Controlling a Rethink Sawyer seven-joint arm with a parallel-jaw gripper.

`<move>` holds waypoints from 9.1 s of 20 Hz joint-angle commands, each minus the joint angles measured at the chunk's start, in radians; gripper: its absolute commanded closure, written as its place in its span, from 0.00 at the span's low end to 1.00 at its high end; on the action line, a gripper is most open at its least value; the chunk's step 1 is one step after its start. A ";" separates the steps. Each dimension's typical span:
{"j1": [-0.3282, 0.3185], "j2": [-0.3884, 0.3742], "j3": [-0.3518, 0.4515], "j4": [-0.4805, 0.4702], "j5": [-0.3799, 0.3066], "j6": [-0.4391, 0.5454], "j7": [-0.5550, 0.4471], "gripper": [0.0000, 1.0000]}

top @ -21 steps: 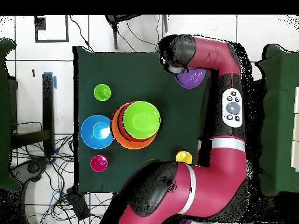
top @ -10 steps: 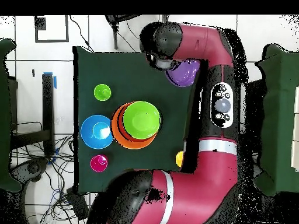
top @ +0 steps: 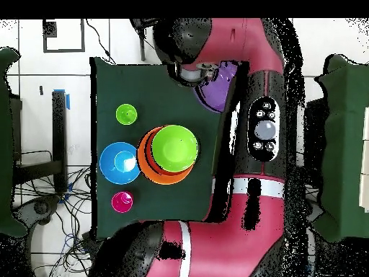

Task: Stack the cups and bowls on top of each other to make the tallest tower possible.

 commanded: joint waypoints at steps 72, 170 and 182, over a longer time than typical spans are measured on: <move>0.409 -0.492 -0.389 0.924 0.181 -0.378 0.344 1.00; 0.516 -0.403 -0.451 1.038 0.339 -0.635 0.401 1.00; 0.472 -0.358 -0.447 1.030 0.312 -0.704 0.368 1.00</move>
